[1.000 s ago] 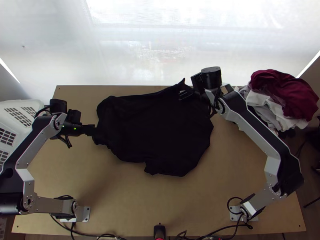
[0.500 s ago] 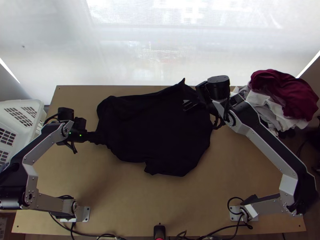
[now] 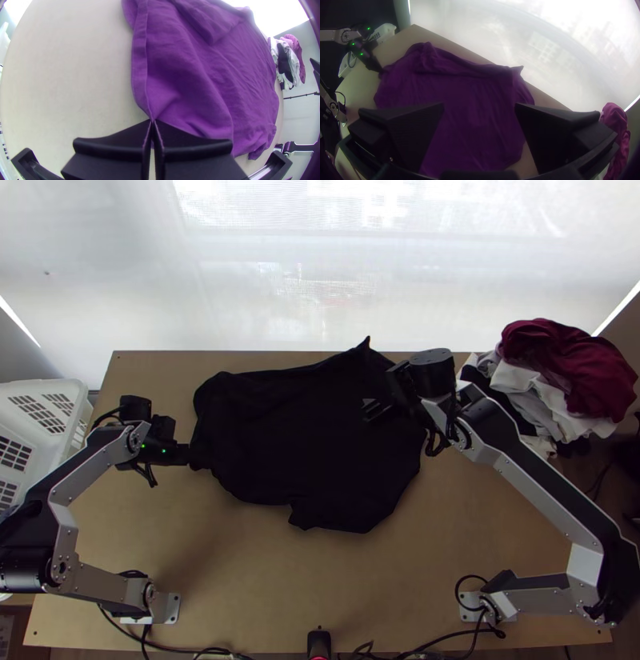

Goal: Fold the t-shirt

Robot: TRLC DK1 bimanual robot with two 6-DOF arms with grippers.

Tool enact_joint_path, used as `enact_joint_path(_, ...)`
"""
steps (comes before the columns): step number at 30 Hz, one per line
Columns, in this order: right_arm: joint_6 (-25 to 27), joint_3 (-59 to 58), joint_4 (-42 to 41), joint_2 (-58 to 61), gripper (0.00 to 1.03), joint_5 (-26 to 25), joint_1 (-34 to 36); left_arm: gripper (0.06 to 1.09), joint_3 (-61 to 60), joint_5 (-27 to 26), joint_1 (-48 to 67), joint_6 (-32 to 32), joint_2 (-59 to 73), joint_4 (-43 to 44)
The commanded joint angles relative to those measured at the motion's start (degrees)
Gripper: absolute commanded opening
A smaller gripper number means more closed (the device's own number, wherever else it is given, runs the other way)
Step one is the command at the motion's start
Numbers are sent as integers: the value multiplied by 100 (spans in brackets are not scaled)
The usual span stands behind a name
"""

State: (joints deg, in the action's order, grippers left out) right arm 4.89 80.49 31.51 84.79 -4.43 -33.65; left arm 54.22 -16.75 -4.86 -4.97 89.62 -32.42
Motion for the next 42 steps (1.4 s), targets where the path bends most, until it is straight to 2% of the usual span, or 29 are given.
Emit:
enact_joint_path(1,-67,-473,268,-156,98,240,-555,9,151,-21,12,102,-138,-62)
enact_joint_path(6,-67,-1308,593,-262,98,741,-1381,9,511,-47,3,321,-270,-229)
enact_joint_path(12,-137,-1589,611,-33,96,856,-2357,9,959,-47,-6,524,-349,-343)
enact_joint_path(19,-234,-1395,514,608,95,864,-2937,9,1337,-65,29,664,-332,-370)
enact_joint_path(20,-251,-1343,514,723,92,864,-2990,9,1337,-65,38,691,-340,-370)
enact_joint_path(27,-339,-1053,286,1514,92,882,-3165,9,1170,-100,-15,673,-358,-405)
enact_joint_path(29,-348,-974,224,1672,87,882,-3157,9,1126,-135,-50,655,-367,-405)
enact_joint_path(40,-427,-657,172,2305,86,873,-3130,9,1038,-206,-146,515,-305,-396)
enact_joint_path(41,-418,-648,163,2349,82,873,-3121,9,1038,-206,-155,506,-305,-396)
enact_joint_path(42,-409,-657,92,2358,71,873,-3113,9,1038,-214,-173,506,-305,-396)
